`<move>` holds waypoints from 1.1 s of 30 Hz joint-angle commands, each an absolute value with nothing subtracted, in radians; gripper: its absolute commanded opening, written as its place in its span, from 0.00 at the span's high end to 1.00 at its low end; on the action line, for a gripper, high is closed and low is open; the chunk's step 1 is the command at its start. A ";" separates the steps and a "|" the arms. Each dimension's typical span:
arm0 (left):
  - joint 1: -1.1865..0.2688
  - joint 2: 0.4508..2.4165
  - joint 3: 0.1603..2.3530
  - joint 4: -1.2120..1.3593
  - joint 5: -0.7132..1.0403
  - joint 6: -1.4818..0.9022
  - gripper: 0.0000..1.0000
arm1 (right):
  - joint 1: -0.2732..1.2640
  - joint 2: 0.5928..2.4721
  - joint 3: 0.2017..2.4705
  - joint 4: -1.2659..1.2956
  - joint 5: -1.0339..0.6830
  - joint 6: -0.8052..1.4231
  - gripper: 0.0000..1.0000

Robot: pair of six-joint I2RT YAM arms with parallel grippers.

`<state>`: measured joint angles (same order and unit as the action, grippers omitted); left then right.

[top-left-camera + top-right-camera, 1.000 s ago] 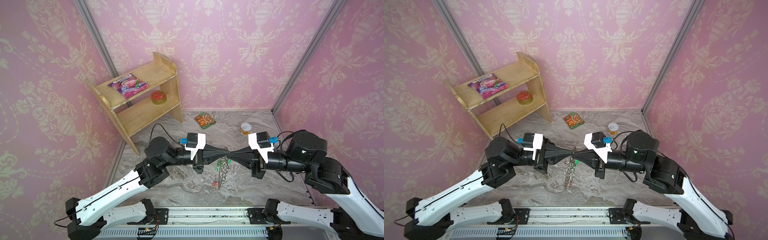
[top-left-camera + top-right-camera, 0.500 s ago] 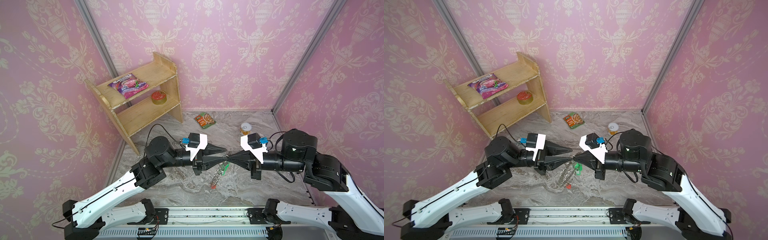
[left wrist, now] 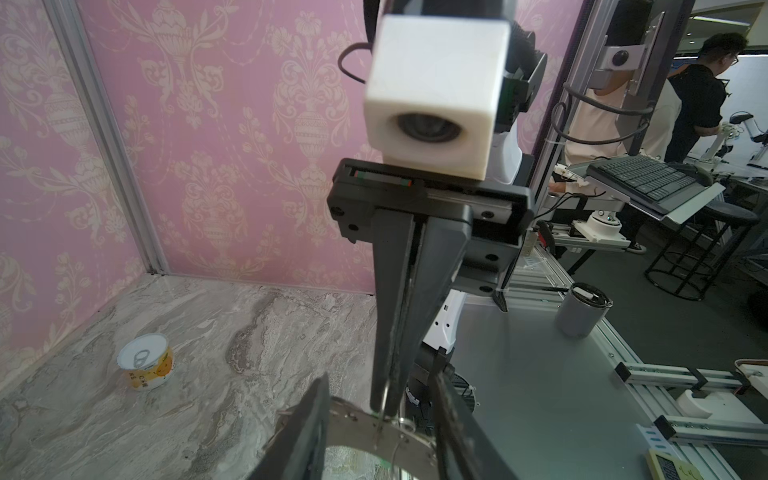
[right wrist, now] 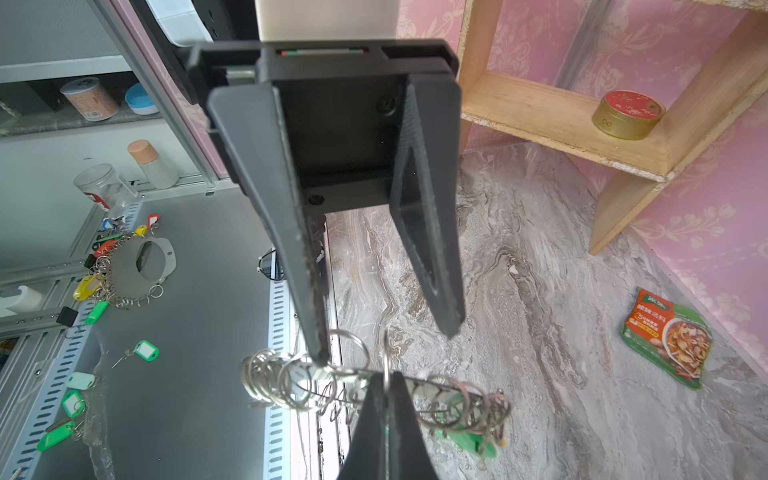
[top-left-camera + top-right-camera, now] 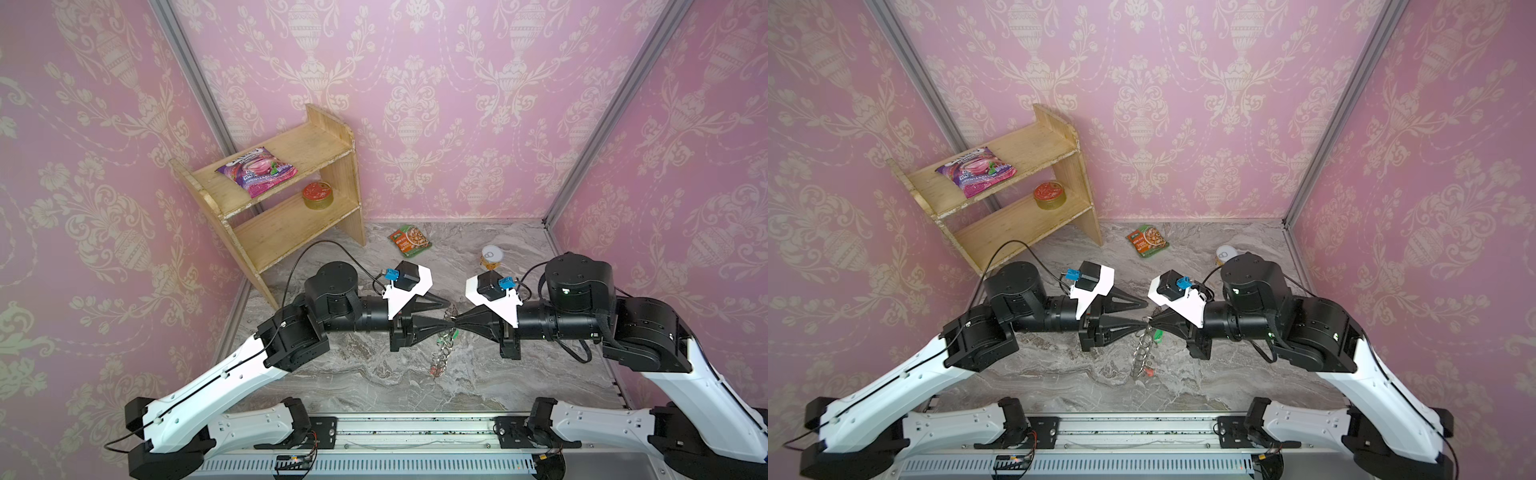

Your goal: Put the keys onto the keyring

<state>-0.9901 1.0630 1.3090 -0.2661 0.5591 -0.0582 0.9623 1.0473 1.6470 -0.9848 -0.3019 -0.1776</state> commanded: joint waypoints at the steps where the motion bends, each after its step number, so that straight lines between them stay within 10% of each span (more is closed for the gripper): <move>1: -0.982 1.074 1.351 -0.327 0.564 -0.035 0.66 | 0.955 1.052 1.681 -0.965 -0.308 -0.196 1.00; 15: -0.982 1.101 1.371 -0.334 0.612 -0.037 0.89 | 0.952 1.054 1.685 -0.956 -0.309 -0.200 1.00; 33: -0.983 1.108 1.376 -0.357 0.637 -0.029 0.89 | 0.944 1.035 1.677 -0.929 -0.301 -0.195 1.00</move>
<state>-0.9844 1.1027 1.3518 -0.3279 0.6003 -0.0422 0.9550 1.0592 1.6524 -0.9962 -0.3023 -0.1844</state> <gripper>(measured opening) 0.119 0.040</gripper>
